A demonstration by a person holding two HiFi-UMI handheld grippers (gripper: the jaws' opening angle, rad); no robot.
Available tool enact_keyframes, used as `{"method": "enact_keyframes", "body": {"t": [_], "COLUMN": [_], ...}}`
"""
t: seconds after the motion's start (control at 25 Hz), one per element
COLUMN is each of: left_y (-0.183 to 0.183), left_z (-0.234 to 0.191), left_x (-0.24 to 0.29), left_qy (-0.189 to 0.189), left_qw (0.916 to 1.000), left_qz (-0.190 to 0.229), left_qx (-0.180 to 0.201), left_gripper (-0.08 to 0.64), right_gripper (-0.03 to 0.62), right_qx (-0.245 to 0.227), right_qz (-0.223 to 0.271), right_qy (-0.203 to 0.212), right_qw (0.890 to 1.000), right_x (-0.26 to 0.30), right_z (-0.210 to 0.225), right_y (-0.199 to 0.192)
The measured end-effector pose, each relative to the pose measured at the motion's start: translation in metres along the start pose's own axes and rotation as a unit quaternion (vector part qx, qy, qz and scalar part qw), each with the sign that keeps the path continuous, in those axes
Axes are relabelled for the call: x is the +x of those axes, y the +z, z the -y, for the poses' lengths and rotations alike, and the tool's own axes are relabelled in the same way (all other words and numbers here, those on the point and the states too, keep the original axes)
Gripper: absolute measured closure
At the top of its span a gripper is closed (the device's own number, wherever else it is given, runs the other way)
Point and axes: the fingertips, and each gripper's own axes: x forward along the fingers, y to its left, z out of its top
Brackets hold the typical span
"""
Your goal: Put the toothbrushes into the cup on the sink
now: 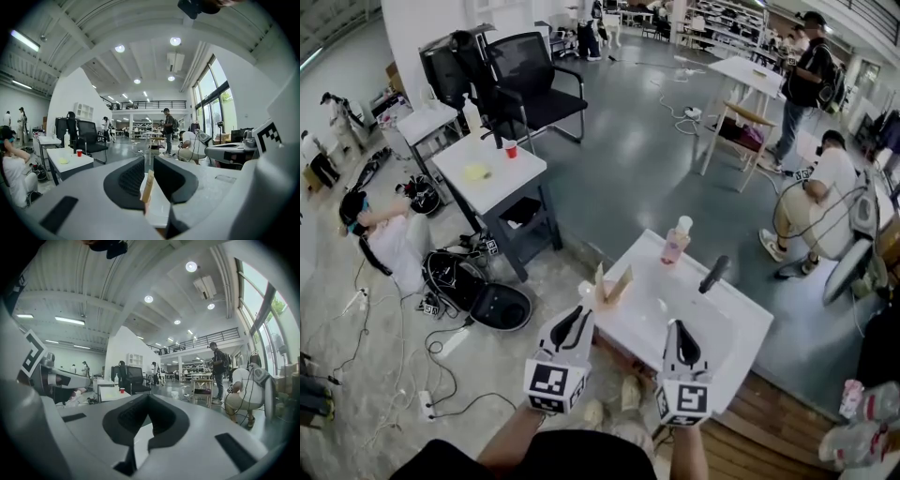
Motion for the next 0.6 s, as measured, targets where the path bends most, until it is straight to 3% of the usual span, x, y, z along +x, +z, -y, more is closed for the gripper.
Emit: {"method": "enact_keyframes", "body": {"t": [0.6], "left_y": [-0.005], "left_z": [0.005], "left_x": [-0.051], "left_qy": [-0.013], "left_qw": [0.9999], "left_qz": [-0.006], "left_qx": [-0.004], "left_gripper": [0.553], "right_gripper": [0.594], "right_qx": [0.002], "right_qz": [0.005], "right_qy": [-0.007], "right_qw": [1.000], "right_x": [-0.042], "right_z": [-0.036], "right_y": [0.001]}}
